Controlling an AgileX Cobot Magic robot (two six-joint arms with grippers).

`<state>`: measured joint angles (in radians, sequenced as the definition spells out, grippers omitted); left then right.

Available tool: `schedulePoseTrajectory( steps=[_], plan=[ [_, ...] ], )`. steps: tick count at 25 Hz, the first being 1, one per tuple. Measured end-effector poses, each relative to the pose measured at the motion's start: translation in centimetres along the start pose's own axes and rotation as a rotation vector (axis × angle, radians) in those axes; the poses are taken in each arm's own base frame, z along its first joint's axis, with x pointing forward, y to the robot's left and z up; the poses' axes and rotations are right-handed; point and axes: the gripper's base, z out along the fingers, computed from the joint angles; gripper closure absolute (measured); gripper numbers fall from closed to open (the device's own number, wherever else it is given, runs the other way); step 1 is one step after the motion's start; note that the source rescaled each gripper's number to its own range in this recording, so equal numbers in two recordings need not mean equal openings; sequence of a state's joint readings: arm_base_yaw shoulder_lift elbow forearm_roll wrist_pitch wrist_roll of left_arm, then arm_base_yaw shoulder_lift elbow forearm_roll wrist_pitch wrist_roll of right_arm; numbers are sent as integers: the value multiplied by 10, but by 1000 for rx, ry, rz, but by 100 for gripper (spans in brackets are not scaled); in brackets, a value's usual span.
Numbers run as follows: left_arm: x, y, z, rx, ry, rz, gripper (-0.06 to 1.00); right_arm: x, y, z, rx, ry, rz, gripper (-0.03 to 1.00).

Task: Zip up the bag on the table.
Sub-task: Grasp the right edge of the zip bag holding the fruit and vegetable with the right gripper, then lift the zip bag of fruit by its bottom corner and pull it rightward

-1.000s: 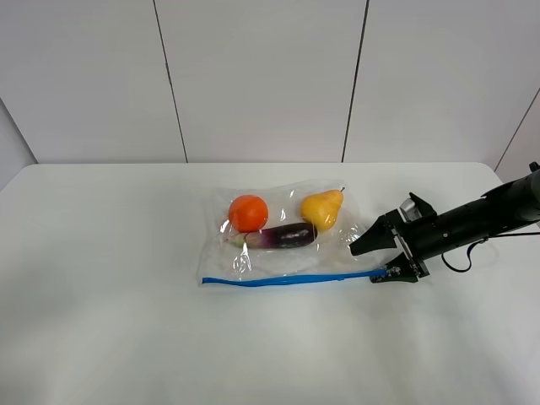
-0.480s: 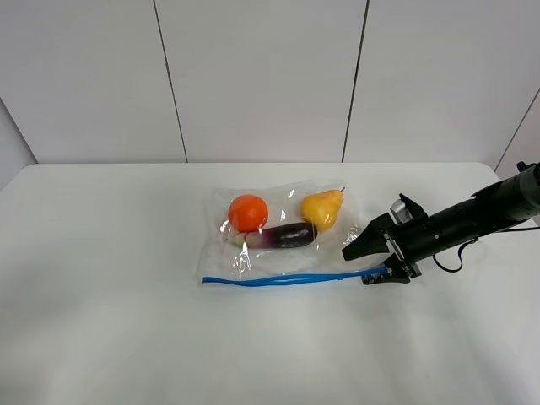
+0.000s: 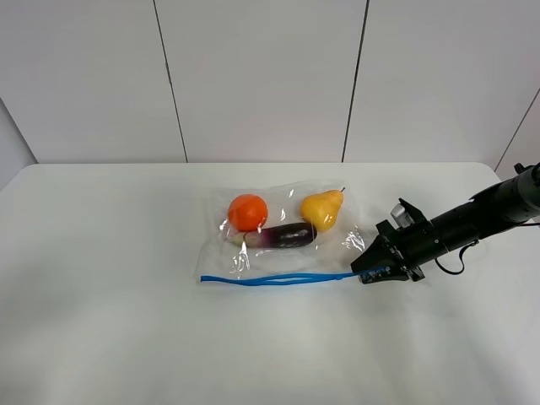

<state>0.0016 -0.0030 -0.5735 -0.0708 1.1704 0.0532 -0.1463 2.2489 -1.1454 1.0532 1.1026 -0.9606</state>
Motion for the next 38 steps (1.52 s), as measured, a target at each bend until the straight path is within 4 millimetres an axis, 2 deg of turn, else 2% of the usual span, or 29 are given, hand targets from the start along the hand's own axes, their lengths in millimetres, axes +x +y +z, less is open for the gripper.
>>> schedulePoseTrajectory(
  steps=[2,7,9,11,13,19,26,29,35,38],
  plan=[
    [0,0,0,0,0,0,3,0,0,0,1,1,-1,63],
    [0,0,0,0,0,0,3,0,0,0,2,2,-2,67],
    [0,0,0,0,0,0,3,0,0,0,2,2,-2,76],
    [0,0,0,0,0,0,3,0,0,0,1,4,-4,90],
    [0,0,0,0,0,0,3,1,0,0,3,6,-7,96],
    [0,0,0,0,0,0,3,-6,5,-5,-22,20,-39,97],
    [0,0,0,0,0,0,3,-27,23,-16,-89,-50,-28,97],
    [0,0,0,0,0,0,3,-31,37,-20,-86,-63,-44,97],
    [0,0,0,0,0,0,3,-29,95,-21,-97,-74,-141,97],
    [0,0,0,0,0,0,3,-27,116,-21,-104,-72,-158,97]
  ],
)
